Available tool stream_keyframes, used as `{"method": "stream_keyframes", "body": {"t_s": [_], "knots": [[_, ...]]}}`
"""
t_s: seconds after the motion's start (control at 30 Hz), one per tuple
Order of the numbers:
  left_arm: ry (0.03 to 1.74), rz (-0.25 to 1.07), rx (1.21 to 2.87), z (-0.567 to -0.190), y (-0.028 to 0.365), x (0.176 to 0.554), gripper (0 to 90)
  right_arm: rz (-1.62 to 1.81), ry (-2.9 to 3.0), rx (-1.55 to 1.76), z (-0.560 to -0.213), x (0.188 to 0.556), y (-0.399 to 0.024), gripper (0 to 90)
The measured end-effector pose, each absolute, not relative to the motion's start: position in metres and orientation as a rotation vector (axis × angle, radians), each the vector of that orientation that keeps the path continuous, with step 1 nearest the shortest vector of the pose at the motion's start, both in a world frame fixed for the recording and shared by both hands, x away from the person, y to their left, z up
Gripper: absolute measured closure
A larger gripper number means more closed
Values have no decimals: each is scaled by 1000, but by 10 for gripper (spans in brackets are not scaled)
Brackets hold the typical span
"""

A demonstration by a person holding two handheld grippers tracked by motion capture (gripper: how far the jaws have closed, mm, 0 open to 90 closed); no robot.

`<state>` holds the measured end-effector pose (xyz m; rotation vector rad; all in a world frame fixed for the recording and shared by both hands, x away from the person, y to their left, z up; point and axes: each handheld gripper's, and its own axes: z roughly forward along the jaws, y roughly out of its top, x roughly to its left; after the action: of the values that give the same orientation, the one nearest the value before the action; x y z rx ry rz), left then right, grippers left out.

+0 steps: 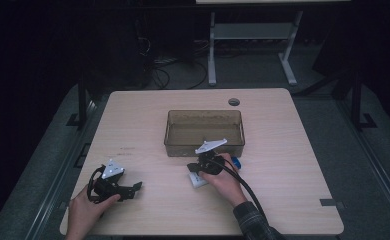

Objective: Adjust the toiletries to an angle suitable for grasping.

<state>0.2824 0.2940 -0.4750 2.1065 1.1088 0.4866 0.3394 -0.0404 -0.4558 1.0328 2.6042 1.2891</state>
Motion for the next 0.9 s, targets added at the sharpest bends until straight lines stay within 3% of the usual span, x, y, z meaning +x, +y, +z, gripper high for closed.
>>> {"method": "stream_keyframes", "body": {"t_s": [0.9], "knots": [[1108, 488, 2108, -475, 294, 282, 129, 1270, 2639, 1022, -459, 320, -51, 900]]}}
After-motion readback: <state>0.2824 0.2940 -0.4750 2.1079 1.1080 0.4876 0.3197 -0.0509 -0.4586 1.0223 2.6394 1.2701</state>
